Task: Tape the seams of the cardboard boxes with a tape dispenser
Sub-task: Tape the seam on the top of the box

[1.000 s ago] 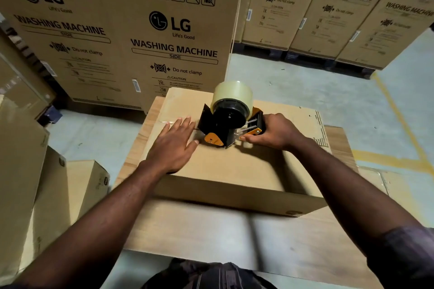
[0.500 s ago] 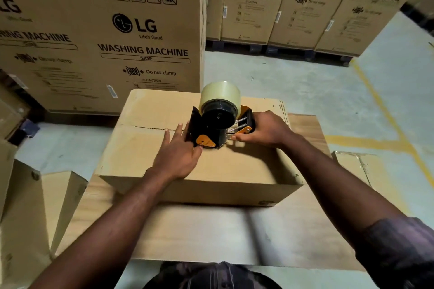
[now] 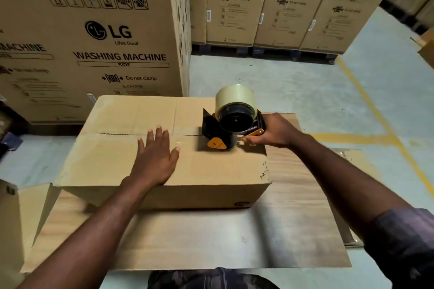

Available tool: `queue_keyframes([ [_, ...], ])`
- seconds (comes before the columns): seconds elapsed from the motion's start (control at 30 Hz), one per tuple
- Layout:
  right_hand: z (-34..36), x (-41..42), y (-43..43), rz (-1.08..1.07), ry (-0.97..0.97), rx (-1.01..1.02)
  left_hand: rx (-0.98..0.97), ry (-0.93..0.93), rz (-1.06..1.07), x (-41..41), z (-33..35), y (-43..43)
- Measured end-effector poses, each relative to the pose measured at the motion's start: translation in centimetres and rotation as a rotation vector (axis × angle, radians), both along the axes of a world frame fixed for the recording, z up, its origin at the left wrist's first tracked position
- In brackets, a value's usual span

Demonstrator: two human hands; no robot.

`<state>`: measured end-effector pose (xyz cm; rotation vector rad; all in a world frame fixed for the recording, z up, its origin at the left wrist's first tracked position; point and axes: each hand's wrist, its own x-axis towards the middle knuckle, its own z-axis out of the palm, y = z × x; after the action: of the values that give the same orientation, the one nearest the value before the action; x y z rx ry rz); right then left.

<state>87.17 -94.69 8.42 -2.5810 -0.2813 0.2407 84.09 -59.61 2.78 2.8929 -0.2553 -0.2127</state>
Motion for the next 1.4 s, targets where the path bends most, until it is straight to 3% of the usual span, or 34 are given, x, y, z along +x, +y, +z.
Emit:
queue_keyframes([
  [0.17,-0.4,0.1,-0.2,0.01,0.004,0.048,-0.028,-0.028,-0.253,-0.2,0.4,-7.5],
  [0.37,-1.0,-0.2,-1.7,-0.016,0.029,0.181,-0.128,-0.07,-0.154,0.3,-0.7,-6.3],
  [0.53,-1.9,-1.7,-6.5,-0.119,0.033,0.271,-0.123,-0.075,-0.167,0.2,-0.5,-6.5],
  [0.7,-3.6,-2.9,-8.3,-0.15,0.061,0.311,-0.118,-0.038,-0.045,-0.7,0.0,-9.6],
  [0.9,-5.0,-3.5,-8.1,-0.194,0.08,0.377,-0.118,-0.023,-0.317,-1.7,1.8,-17.1],
  [1.13,-3.5,-4.1,-10.1,-0.243,0.061,0.398,-0.155,-0.037,-0.268,-1.3,0.6,-16.7],
  [1.4,-4.9,-4.8,-12.7,-0.291,0.154,0.353,-0.048,0.033,-0.214,-1.4,1.2,-20.8],
])
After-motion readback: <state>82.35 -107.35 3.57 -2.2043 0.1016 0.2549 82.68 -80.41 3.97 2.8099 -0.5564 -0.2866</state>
